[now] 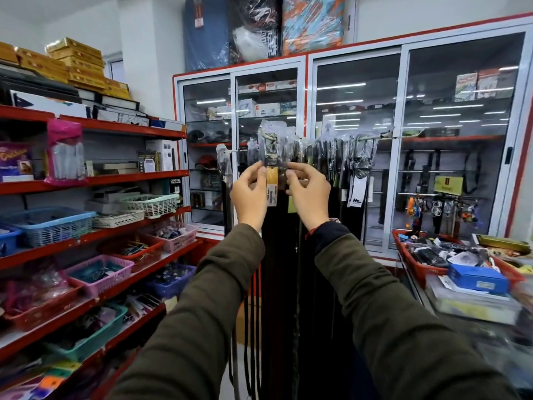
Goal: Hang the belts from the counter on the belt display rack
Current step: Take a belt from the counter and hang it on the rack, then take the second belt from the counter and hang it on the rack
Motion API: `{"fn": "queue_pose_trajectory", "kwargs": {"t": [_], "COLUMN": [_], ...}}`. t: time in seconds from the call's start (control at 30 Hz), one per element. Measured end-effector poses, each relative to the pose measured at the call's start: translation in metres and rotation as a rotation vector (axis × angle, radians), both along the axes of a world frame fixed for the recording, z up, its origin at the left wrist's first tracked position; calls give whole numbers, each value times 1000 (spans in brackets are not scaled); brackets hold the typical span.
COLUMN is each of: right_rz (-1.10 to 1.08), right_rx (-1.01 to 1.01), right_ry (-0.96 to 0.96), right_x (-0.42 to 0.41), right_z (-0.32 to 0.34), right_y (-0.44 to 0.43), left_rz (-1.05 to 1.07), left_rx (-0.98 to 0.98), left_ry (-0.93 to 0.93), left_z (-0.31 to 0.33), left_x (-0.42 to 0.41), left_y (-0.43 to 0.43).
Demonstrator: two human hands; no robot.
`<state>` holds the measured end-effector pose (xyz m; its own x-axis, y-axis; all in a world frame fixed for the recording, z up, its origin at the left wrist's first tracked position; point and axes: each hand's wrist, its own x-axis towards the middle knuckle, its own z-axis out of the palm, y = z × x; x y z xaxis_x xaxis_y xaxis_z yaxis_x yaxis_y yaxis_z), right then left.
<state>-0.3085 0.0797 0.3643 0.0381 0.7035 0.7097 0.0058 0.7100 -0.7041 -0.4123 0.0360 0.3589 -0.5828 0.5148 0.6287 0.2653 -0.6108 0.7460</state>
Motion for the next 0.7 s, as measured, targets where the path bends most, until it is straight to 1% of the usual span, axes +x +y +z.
{"fn": "queue_pose_trajectory", "kwargs": {"t": [0.07,0.13,0.23,0.3,0.37,0.47,0.7], "right_rz": [-83,-146,-331,-448,-538,-617,-734], "right_rx": [143,252,341,344,305,231,21], "right_ry": [-61,-145,-333,-448,-546,-651,-822], "right_x": [11,25,53,73,94,127,215], "right_z": [-20,-43,-79,-101,-125,-160,-242], "right_y": [-4,-5,-5,-9,-14,-24,-61], "left_rz": [36,172,405,449,433,370,137], "left_rx": [36,38,-13,-55,-96,-170,-288], "left_ry": [116,331,685,822,885,926,942], "left_z": [-17,-37,-69,-91,-114,-151,-230], "left_x": [12,24,40,53,69,96,171], "left_y": [-4,-6,-9,-11,-12,-16,-29]}}
